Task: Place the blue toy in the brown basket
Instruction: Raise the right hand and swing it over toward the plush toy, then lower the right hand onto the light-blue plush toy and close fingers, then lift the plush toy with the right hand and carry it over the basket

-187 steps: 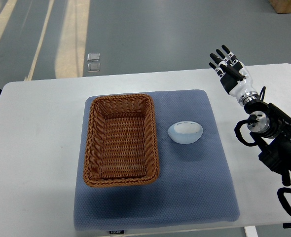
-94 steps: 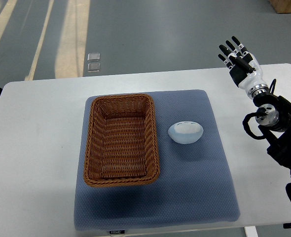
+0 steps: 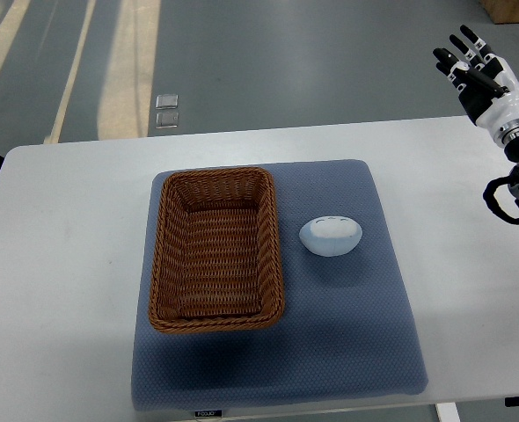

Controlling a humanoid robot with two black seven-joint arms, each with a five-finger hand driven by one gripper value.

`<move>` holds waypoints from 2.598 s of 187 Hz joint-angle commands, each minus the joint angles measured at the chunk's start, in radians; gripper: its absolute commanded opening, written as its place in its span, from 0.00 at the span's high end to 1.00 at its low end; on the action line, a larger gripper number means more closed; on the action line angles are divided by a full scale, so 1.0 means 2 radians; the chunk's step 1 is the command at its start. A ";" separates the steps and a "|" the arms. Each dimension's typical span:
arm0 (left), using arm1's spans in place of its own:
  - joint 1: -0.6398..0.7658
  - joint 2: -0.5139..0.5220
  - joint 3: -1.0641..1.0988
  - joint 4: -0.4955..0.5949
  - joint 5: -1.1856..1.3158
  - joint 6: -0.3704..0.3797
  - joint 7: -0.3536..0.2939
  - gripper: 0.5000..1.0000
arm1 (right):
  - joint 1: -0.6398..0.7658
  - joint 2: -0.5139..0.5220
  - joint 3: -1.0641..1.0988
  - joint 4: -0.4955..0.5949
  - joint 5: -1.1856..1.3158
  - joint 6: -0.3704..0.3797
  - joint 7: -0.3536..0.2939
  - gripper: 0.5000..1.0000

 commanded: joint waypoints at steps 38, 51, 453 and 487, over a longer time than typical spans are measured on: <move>0.000 0.000 0.000 0.000 0.000 0.000 0.000 0.00 | 0.064 -0.098 -0.133 0.079 -0.139 0.014 -0.006 0.18; 0.000 0.000 0.000 0.000 0.000 0.000 0.000 0.00 | 0.076 -0.116 -0.149 0.110 -0.203 0.023 -0.013 0.18; 0.000 0.000 0.000 0.000 0.000 0.000 0.000 0.00 | 0.147 0.000 -0.352 0.124 -0.592 0.219 -0.042 1.00; 0.000 0.000 0.000 0.000 0.000 0.000 0.000 0.00 | 0.160 0.000 -0.351 0.124 -0.590 0.220 -0.041 1.00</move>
